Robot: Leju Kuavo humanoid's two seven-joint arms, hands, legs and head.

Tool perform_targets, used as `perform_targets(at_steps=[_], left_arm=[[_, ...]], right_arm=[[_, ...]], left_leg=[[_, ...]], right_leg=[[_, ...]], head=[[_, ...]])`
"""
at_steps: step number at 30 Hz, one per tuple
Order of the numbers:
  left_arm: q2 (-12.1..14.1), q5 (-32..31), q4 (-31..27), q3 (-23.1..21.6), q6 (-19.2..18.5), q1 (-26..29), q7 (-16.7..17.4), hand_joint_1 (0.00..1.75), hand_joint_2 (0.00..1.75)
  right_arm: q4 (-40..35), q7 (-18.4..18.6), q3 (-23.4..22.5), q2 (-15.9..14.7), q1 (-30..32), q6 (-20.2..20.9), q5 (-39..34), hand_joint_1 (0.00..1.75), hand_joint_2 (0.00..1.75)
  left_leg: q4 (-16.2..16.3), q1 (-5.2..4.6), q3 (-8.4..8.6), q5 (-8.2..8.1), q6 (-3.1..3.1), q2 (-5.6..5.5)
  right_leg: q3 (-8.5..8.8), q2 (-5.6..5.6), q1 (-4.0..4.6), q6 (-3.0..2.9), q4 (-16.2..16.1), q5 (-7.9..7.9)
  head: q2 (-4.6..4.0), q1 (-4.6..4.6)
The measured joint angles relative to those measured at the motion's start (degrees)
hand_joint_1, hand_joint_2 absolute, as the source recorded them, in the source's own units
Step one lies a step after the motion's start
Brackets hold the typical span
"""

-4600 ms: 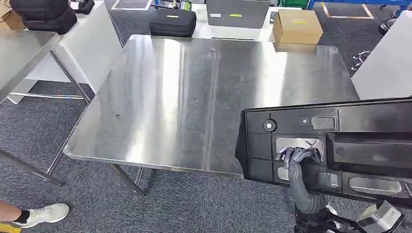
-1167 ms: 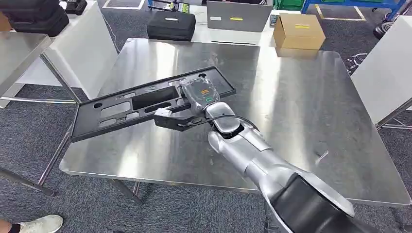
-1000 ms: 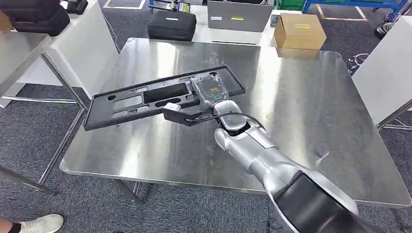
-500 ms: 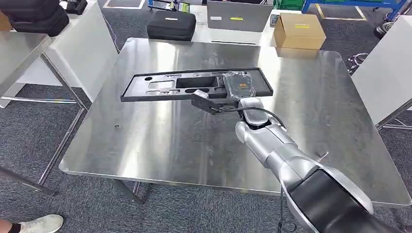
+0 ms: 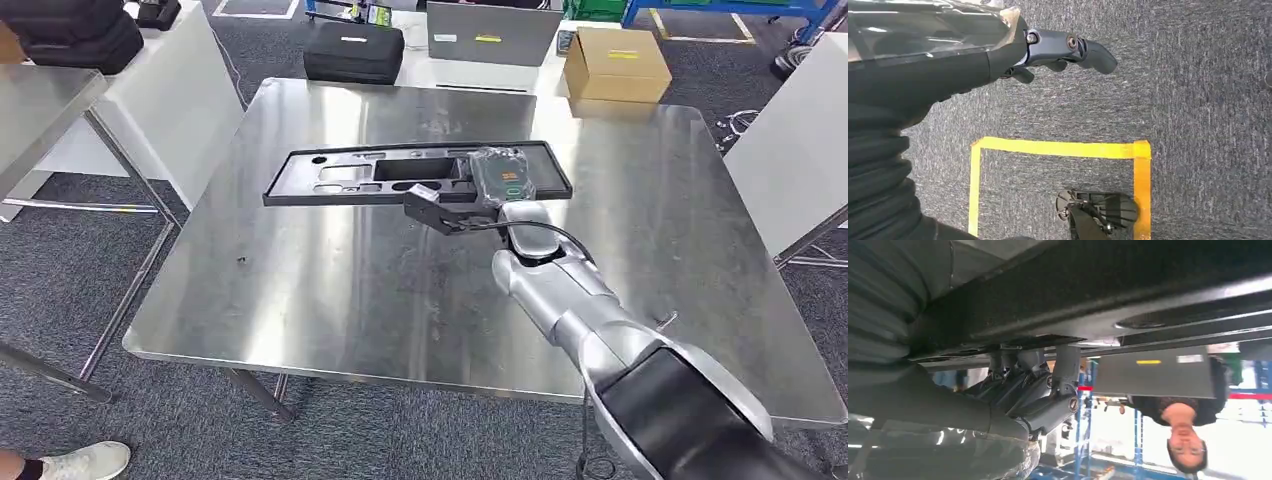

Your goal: Take the parts from the cabinet and place them on the table.

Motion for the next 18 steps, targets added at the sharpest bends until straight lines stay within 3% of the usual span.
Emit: perform_targets(at_steps=[3,4,6,7,17,18], left_arm=[[0.07,0.02,0.0,-0.07,0.07,0.26,-0.22,0.0,1.75],[0.09,0.02,0.0,-0.07,0.18,0.32,-0.24,0.0,1.75],[0.13,0.02,0.0,-0.11,0.48,0.41,-0.22,0.0,1.75],[0.15,0.02,0.0,-0.13,0.68,0.42,-0.22,0.0,0.0],[0.24,0.26,0.02,-0.15,1.36,0.63,0.99,0.0,0.0],[0.24,0.26,0.02,-0.15,1.35,0.64,0.92,0.0,1.75]], right_arm=[[0.5,0.52,-0.63,-0.81,0.01,0.0,0.39,1.75,1.75],[0.66,0.66,-0.81,-1.0,0.01,0.0,0.41,0.0,0.0],[0.94,1.2,-0.96,-1.31,0.01,0.15,0.65,0.0,0.0],[0.98,1.25,-1.01,-1.4,0.01,0.29,0.79,0.0,0.0],[1.92,0.92,-0.87,-0.87,0.81,3.67,3.47,0.0,0.0],[1.94,0.92,-0.87,-0.81,0.8,3.67,3.54,0.0,0.0]], left_leg=[[0.0,-0.01,0.0,0.0,0.0,0.02],[0.0,-0.01,0.0,0.0,0.0,0.03],[0.0,-0.01,0.0,0.0,0.0,0.04],[0.0,0.0,0.0,0.0,0.0,0.04],[0.0,0.05,0.0,0.0,0.0,0.03],[0.0,0.05,0.0,0.0,0.0,0.03]], right_leg=[[-0.01,0.01,0.0,0.0,0.0,0.0],[-0.01,0.01,0.0,0.0,0.0,0.0],[-0.02,0.01,0.0,0.0,-0.01,0.0],[-0.02,0.01,0.0,0.0,-0.01,0.0],[-0.02,0.01,0.02,0.0,0.0,0.0],[-0.01,0.01,0.02,0.0,0.0,0.0]], head=[[0.0,0.0],[0.0,0.0],[0.0,-0.02],[0.0,-0.02],[0.0,0.0],[0.0,-0.02]])
